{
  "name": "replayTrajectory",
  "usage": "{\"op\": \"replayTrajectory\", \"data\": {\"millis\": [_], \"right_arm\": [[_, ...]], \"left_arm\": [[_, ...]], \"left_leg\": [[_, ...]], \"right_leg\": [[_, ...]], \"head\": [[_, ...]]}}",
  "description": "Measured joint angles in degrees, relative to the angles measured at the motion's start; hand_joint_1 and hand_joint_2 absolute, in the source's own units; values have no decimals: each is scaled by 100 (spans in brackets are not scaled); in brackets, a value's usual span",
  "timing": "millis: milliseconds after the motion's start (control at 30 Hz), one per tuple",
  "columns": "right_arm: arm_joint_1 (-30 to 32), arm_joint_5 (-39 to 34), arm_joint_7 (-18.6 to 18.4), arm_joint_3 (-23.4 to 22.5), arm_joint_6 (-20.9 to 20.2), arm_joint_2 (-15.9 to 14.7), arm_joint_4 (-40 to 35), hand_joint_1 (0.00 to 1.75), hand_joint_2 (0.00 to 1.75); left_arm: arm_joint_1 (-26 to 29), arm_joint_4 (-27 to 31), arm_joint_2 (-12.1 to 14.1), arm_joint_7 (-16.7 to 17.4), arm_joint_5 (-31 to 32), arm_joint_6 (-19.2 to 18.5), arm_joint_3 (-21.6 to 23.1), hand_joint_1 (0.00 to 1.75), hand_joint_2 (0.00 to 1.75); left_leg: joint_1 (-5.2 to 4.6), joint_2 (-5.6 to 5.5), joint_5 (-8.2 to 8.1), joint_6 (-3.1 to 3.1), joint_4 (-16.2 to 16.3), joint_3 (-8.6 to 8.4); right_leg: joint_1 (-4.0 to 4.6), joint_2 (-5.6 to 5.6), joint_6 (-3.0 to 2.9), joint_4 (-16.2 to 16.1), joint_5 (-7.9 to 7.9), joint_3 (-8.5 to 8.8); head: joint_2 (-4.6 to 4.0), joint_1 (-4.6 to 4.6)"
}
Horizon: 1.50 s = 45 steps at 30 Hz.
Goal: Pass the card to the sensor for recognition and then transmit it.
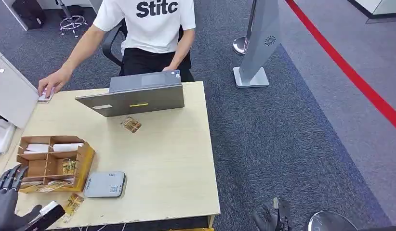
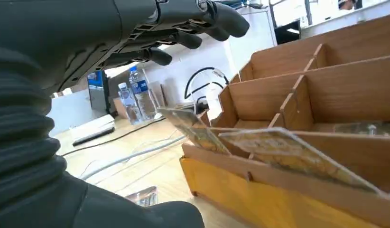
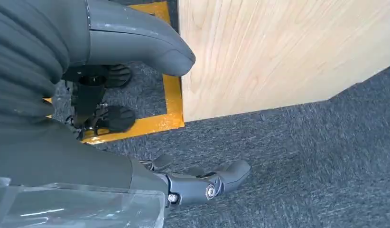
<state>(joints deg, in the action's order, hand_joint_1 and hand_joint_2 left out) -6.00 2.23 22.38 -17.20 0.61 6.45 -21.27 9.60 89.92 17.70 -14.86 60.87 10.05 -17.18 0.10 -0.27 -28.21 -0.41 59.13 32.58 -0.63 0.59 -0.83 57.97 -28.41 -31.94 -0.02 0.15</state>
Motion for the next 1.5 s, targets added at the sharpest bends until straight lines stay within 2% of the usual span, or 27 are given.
{"op": "replayTrajectory", "data": {"millis": [267, 533, 800, 1100, 1300, 1500], "right_arm": [[-18, 22, -30, 50, 48, -2, 0, 0, 175], [-24, 20, -55, 138, 96, -2, -2, 0, 175], [-24, 20, -57, 160, 105, -2, -2, 0, 175], [-23, 20, -61, 166, 107, -2, -2, 0, 175], [-23, 17, -76, 166, 116, 0, -2, 0, 175], [-23, 17, -76, 166, 116, 0, -2, 0, 175]], "left_arm": [[-380, -365, 170, 144, 107, 41, 288, 0, 175], [-483, -376, 304, 240, 184, 127, 660, 0, 175], [-491, -376, 352, 240, 188, 127, 767, 0, 175], [-496, -371, 638, 393, 1027, 134, 1259, 0, 175], [-498, -304, 756, 441, 1172, 65, 1637, 0, 175], [-499, -273, 809, 444, 1185, 52, 1781, 0, 175]], "left_leg": [[0, 0, 1, 0, 1, 1], [-1, 1, 0, 0, 1, 1], [0, 2, 0, 0, 1, 1], [0, 2, 0, 0, 1, 1], [-1, 2, 0, 0, 1, 1], [0, 2, 0, 0, 2, 1]], "right_leg": [[0, 2, 0, 0, 1, -2], [0, 4, 0, 0, 1, -3], [0, 4, 0, 0, 1, -3], [0, 4, 0, 0, 1, -3], [-1, 5, 0, 0, 1, -3], [0, 5, 0, 0, 1, -3]], "head": [[0, 2], [0, 2], [2, 2], [0, 2], [0, 4], [0, 2]]}}
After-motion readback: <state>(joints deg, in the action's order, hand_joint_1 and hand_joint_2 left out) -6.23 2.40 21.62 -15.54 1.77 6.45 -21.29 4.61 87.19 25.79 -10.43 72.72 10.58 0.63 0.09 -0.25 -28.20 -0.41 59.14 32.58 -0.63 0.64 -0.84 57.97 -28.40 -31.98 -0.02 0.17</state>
